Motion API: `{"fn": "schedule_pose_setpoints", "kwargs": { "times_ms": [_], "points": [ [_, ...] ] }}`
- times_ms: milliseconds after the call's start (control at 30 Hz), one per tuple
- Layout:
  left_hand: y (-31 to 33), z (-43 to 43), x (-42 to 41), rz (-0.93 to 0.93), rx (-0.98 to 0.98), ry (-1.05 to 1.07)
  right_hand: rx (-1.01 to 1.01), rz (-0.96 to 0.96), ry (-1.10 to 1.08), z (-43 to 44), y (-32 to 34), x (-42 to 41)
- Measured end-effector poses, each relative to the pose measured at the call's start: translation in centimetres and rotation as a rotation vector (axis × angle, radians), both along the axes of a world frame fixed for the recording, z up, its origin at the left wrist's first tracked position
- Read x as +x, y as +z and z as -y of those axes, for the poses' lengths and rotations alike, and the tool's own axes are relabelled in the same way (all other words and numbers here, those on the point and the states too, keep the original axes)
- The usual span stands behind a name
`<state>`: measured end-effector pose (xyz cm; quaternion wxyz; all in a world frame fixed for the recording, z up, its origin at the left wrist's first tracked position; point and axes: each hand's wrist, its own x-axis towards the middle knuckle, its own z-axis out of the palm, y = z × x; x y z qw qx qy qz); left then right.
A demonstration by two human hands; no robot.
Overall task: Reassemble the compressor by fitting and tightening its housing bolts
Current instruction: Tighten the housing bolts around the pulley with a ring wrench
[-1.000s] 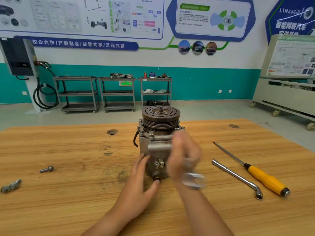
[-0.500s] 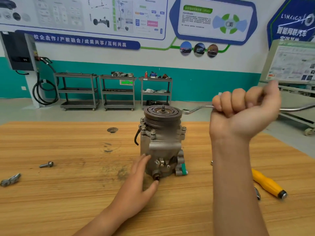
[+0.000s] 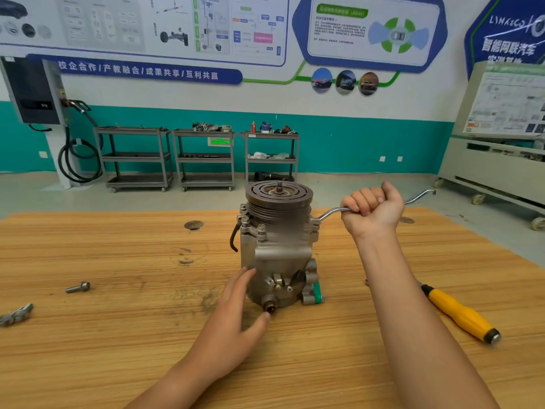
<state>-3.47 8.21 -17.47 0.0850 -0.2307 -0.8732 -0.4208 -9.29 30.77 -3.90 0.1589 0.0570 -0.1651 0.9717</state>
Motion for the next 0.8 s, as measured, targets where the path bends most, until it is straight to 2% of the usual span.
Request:
{"fn": "schedule_pose_setpoints", "kwargs": {
  "times_ms": [200,400,600,800],
  "points": [
    [-0.1,0.2,0.1,0.008,0.004,-0.001,0.040,0.003,0.026,0.9,-0.1,0.2],
    [-0.2,0.0,0.0,-0.009,0.000,-0.006,0.020,-0.068,-0.104,1.4,-2.1,2.7],
    [-0.2,0.0,-0.1,-0.007,0.008,-0.008,0.304,-0.277,-0.320,3.6,-2.7,4.8],
    [-0.2,0.0,-0.1,-0.008,0.004,-0.012,0.315,-0.161,-0.222,2.5,-1.1,4.4]
  ]
}}
